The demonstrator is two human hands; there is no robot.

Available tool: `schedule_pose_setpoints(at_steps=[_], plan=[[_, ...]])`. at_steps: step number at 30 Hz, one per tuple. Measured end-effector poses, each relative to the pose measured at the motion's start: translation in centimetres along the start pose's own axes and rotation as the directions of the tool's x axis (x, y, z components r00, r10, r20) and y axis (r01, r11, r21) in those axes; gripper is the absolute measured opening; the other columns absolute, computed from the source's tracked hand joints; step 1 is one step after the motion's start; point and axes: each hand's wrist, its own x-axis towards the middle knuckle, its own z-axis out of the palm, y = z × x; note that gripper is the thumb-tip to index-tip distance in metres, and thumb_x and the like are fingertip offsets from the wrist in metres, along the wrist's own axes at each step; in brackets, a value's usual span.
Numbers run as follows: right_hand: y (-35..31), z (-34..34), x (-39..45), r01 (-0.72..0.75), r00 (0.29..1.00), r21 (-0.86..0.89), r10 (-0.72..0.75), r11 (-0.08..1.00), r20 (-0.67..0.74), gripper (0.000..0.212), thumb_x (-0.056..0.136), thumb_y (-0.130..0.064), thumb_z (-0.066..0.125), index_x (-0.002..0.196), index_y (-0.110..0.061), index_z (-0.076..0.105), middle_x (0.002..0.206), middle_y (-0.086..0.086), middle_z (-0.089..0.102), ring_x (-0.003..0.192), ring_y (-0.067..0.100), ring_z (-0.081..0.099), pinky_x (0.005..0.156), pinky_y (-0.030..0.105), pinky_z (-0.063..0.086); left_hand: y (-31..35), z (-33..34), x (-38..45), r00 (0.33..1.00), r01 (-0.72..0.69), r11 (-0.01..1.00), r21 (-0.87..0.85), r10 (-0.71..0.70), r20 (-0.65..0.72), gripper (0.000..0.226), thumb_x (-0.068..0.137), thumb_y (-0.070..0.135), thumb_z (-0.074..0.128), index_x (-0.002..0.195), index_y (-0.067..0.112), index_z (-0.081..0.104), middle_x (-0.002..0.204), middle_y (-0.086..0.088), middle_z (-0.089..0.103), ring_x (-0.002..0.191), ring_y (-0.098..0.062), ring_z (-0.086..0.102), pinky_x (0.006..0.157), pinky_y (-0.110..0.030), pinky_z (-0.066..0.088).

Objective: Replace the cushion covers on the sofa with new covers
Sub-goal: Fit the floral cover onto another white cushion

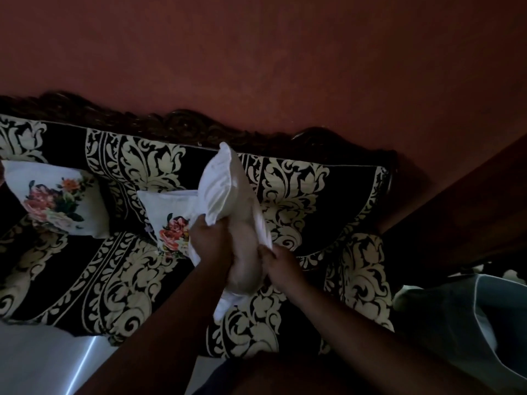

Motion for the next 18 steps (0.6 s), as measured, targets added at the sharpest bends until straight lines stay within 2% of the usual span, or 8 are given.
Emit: schedule_pose_setpoints(at_steps=[3, 5, 7, 9, 12, 14, 15, 18], plan=[[-2.0, 2.1, -2.4, 0.127, 0.989, 0.150, -0.136, 0.980, 0.050, 0.050, 0.095, -0.057, 0.052, 0.091, -0.008, 0.061, 0.086, 0.018, 0.065, 0.076, 0.037, 0.065, 0.072, 0.051, 0.053, 0.9, -0.6, 0.4, 0.968, -0.166, 0.939, 0.302, 0.213, -0.130, 0.013, 0.076, 0.010, 0.058, 0.065, 0.008, 0.051, 0.059, -0.002, 0.051, 0.062, -0.026, 0.050, 0.060, -0.032, 0.021], [-3.2, 1.9, -2.9, 0.150, 0.981, 0.258, -0.177, 0.954, 0.084, 0.055, 0.094, -0.057, 0.055, 0.085, -0.003, 0.054, 0.076, 0.023, 0.057, 0.064, 0.034, 0.058, 0.065, 0.053, 0.051, 0.9, -0.3, 0.7, 0.971, -0.155, 0.907, 0.392, 0.214, -0.109, 0.011, 0.081, 0.009, 0.062, 0.072, 0.009, 0.056, 0.067, -0.009, 0.060, 0.068, -0.031, 0.057, 0.063, -0.029, 0.023], [-4.2, 0.3, -2.8, 0.128, 0.972, 0.301, -0.180, 0.945, 0.149, 0.047, 0.099, -0.046, 0.057, 0.084, -0.002, 0.053, 0.070, 0.015, 0.055, 0.060, 0.026, 0.057, 0.061, 0.048, 0.050, 0.1, 0.0, 0.7, 0.976, -0.173, 0.881, 0.440, 0.212, -0.041, 0.015, 0.083, 0.022, 0.062, 0.084, 0.008, 0.064, 0.081, -0.014, 0.070, 0.079, -0.033, 0.066, 0.065, -0.031, 0.036], [-4.8, -1.6, -2.4, 0.131, 0.977, 0.206, -0.161, 0.970, 0.140, 0.039, 0.101, -0.042, 0.057, 0.088, -0.006, 0.060, 0.075, 0.012, 0.066, 0.066, 0.028, 0.065, 0.066, 0.047, 0.055, -0.9, 0.3, 0.4, 0.964, -0.265, 0.913, 0.309, 0.251, 0.084, 0.024, 0.083, 0.031, 0.060, 0.087, 0.009, 0.068, 0.084, -0.011, 0.073, 0.081, -0.031, 0.071, 0.068, -0.035, 0.050], [-4.3, -4.1, -1.0, 0.177, 0.959, -0.200, -0.215, 0.964, -0.185, 0.037, 0.098, -0.054, 0.054, 0.099, -0.018, 0.060, 0.096, 0.006, 0.070, 0.087, 0.025, 0.067, 0.075, 0.036, 0.053, -0.1, 1.5, -1.4, 0.909, -0.317, 0.948, 0.017, 0.298, 0.292, 0.018, 0.087, 0.031, 0.066, 0.088, 0.014, 0.072, 0.083, -0.001, 0.075, 0.081, -0.021, 0.073, 0.069, -0.040, 0.059], [-4.8, -5.0, -0.7, 0.253, 0.870, -0.239, -0.328, 0.938, -0.369, 0.056, 0.090, -0.065, 0.055, 0.121, -0.019, 0.053, 0.117, 0.003, 0.063, 0.107, 0.022, 0.062, 0.089, 0.036, 0.051, 0.2, 2.5, -2.9, 0.890, -0.314, 0.949, -0.007, 0.297, 0.347, 0.027, 0.086, 0.036, 0.063, 0.100, 0.015, 0.073, 0.090, 0.001, 0.076, 0.087, -0.013, 0.072, 0.075, -0.035, 0.058], [-5.2, -5.1, -0.4, 0.286, 0.858, -0.197, -0.342, 0.938, -0.384, 0.075, 0.083, -0.071, 0.057, 0.135, -0.018, 0.046, 0.131, 0.005, 0.056, 0.120, 0.022, 0.055, 0.099, 0.038, 0.047, 0.2, 2.8, -3.9, 0.888, -0.318, 0.948, 0.029, 0.286, 0.359, 0.034, 0.087, 0.039, 0.061, 0.106, 0.014, 0.072, 0.094, 0.001, 0.076, 0.088, -0.011, 0.071, 0.078, -0.034, 0.057], [-5.6, -4.4, 1.0, 0.254, 0.907, -0.171, -0.296, 0.952, -0.301, 0.125, 0.061, -0.086, 0.064, 0.157, -0.021, 0.017, 0.157, 0.010, 0.033, 0.142, 0.026, 0.036, 0.114, 0.045, 0.036, -2.6, 3.5, -7.2, 0.832, -0.423, 0.889, 0.172, 0.306, 0.463, 0.042, 0.090, 0.044, 0.052, 0.115, 0.016, 0.070, 0.096, -0.003, 0.077, 0.089, -0.018, 0.072, 0.081, -0.042, 0.057]])
